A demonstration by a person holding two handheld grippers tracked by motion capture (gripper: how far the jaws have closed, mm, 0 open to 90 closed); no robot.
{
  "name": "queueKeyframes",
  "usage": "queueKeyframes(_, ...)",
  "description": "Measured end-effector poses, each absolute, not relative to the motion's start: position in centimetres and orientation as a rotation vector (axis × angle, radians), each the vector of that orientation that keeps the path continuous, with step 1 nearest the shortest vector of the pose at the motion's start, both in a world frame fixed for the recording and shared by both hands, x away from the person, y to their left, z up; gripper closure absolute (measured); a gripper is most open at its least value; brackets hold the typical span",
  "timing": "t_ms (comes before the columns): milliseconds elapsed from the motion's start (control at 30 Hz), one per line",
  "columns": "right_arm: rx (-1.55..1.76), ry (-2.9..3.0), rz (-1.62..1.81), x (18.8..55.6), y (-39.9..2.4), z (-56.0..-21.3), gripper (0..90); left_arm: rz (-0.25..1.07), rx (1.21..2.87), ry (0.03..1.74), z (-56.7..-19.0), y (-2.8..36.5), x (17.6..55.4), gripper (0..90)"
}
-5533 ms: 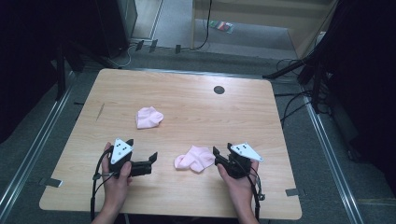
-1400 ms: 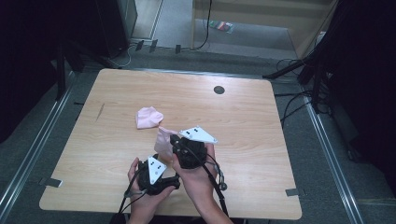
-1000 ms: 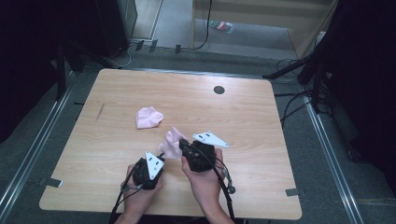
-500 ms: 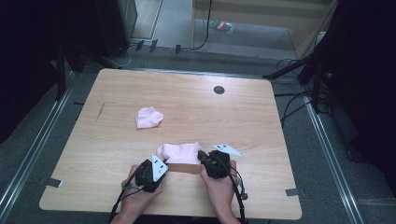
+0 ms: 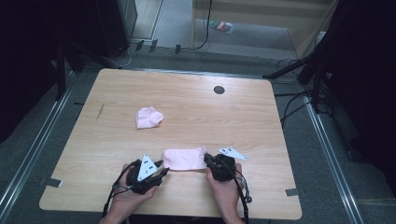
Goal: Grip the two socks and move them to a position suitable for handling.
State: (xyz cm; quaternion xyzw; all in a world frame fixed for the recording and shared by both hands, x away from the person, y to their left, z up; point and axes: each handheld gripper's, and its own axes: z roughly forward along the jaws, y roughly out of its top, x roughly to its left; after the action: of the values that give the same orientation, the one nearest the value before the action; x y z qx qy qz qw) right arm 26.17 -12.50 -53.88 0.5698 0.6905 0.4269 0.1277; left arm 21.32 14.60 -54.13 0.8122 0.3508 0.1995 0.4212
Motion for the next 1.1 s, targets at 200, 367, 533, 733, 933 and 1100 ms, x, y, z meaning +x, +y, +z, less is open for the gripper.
queueKeyframes(200,1.580,2.039,1.250,25.8,-13.2,-53.3,53.2,0.473,1.917,0.972,-53.9,16.6,22.2,56.0)
queueKeyframes(367,1.560,1.966,1.269,25.8,-14.6,-52.4,53.8,0.434,1.812,1.061,-53.6,16.7,22.8,53.7)
queueKeyframes(533,1.543,1.955,1.224,26.4,-15.8,-52.5,59.5,0.488,1.822,1.104,-53.4,15.2,23.4,52.6)
queueKeyframes(733,1.502,2.052,1.197,27.3,-14.3,-54.1,59.5,0.487,1.881,1.203,-54.4,14.3,24.2,57.7)
queueKeyframes(933,1.429,2.103,1.099,27.3,-13.1,-54.9,78.9,0.449,1.900,1.220,-54.7,14.9,24.6,85.5)
queueKeyframes(1100,1.398,2.131,1.093,27.1,-13.2,-54.9,86.6,0.418,1.910,1.222,-54.8,15.6,24.6,90.0)
